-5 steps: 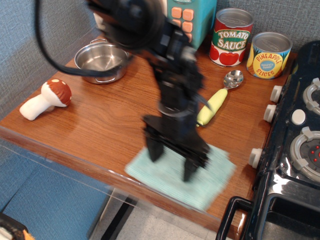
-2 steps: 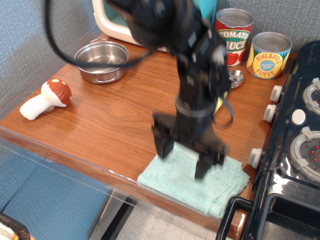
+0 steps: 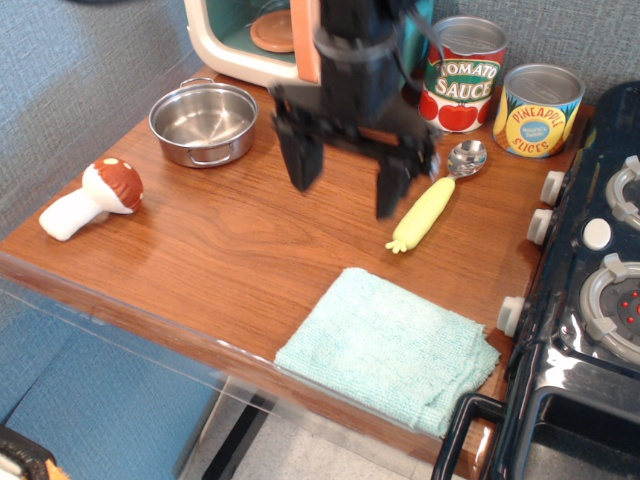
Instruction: Move the blue cloth to the far corner of the table
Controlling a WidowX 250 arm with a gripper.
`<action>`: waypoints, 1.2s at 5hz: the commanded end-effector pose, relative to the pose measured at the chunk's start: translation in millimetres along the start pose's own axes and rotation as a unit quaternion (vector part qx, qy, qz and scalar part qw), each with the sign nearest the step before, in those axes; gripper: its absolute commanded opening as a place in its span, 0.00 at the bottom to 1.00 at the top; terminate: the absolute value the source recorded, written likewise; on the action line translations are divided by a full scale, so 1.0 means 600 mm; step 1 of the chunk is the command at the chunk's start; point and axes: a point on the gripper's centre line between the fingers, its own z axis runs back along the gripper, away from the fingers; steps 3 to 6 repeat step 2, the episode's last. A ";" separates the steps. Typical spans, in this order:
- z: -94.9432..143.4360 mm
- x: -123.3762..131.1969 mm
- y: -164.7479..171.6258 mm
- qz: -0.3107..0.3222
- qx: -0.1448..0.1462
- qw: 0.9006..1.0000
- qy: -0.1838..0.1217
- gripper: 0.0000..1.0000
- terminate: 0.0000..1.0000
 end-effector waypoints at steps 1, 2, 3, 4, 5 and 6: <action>0.040 0.008 0.018 -0.055 0.008 0.998 -0.005 1.00 0.00; 0.040 0.008 0.018 -0.055 0.008 0.998 -0.005 1.00 1.00; 0.040 0.008 0.018 -0.055 0.008 0.998 -0.005 1.00 1.00; 0.040 0.008 0.018 -0.055 0.008 0.998 -0.005 1.00 1.00; 0.040 0.008 0.018 -0.055 0.008 0.998 -0.005 1.00 1.00; 0.040 0.008 0.018 -0.055 0.008 0.998 -0.005 1.00 1.00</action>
